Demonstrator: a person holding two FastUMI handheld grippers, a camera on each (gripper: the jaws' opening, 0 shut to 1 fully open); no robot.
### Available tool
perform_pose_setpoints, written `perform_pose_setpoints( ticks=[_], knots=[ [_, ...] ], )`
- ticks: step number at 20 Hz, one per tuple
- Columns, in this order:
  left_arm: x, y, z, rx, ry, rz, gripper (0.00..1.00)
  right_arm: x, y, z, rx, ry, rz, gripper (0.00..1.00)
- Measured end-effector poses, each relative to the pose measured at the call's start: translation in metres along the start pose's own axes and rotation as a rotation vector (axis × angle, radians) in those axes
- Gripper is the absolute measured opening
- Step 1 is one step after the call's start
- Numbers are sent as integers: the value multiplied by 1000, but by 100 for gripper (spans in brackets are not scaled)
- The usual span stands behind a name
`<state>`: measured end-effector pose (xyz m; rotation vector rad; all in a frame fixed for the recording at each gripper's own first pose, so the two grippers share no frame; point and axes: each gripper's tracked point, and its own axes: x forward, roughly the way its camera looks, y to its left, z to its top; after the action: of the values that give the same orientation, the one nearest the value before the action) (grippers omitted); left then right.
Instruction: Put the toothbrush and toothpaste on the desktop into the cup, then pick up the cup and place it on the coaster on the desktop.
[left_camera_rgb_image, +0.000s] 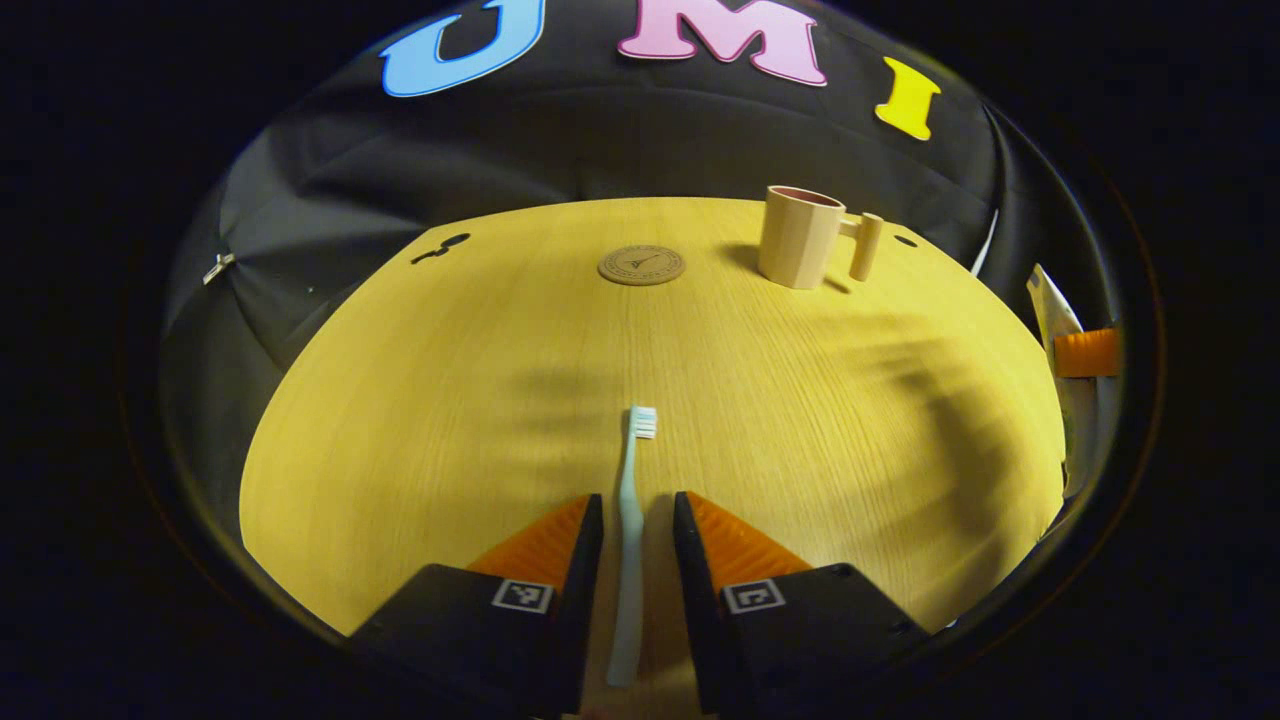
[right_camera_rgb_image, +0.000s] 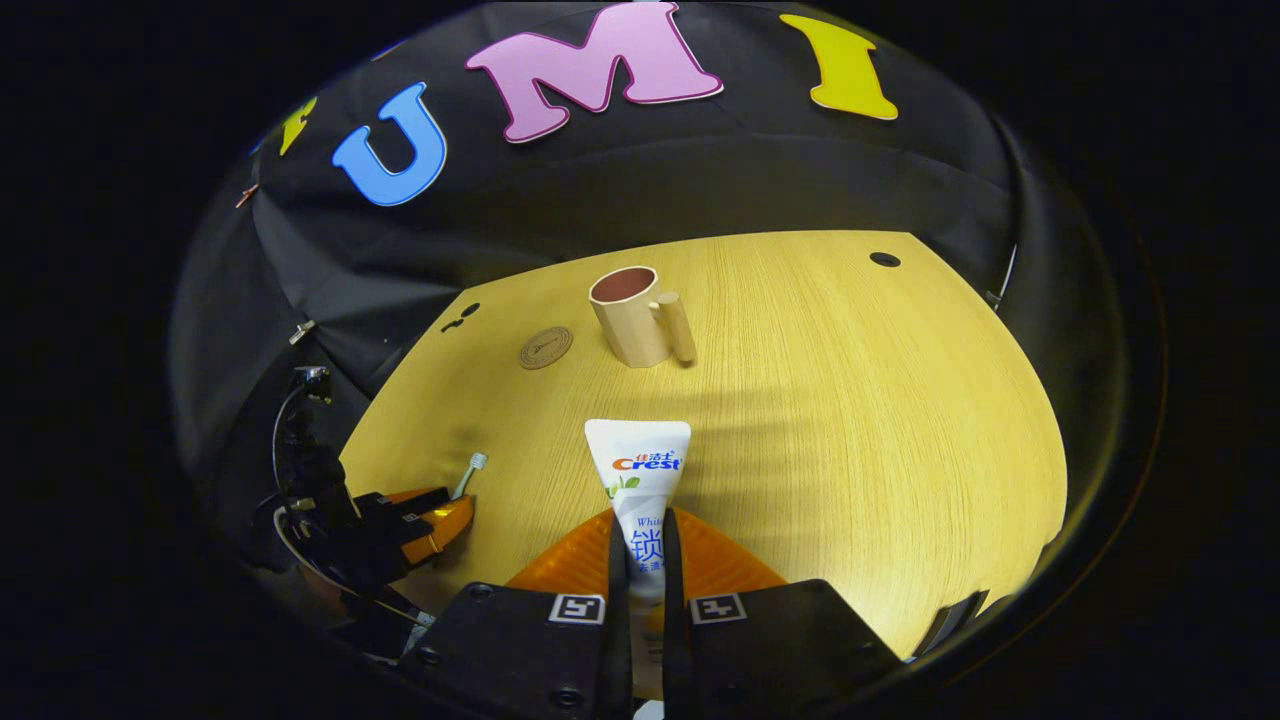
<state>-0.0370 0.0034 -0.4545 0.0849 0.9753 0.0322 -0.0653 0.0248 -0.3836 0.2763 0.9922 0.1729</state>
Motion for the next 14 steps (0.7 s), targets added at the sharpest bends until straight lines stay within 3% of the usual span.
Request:
perform_pose_setpoints(
  ticks=[2,5,9,12,14],
  knots=[
    [0,4,2,0,2,25,20,-1,-2,-1,5,-2,10,16],
    [0,3,4,24,28,21,7,-8,-9,3,12,-15,20,16],
    [-6,-3,24,-136,-57,-41,6,-8,-8,25,37,-100,69,16],
    [-32,-7,64,-183,-226,-69,6,-13,-2,54,42,-208,125,16],
    [-53,-21,97,-199,-353,-118,6,-11,15,97,42,-321,186,16]
  ],
)
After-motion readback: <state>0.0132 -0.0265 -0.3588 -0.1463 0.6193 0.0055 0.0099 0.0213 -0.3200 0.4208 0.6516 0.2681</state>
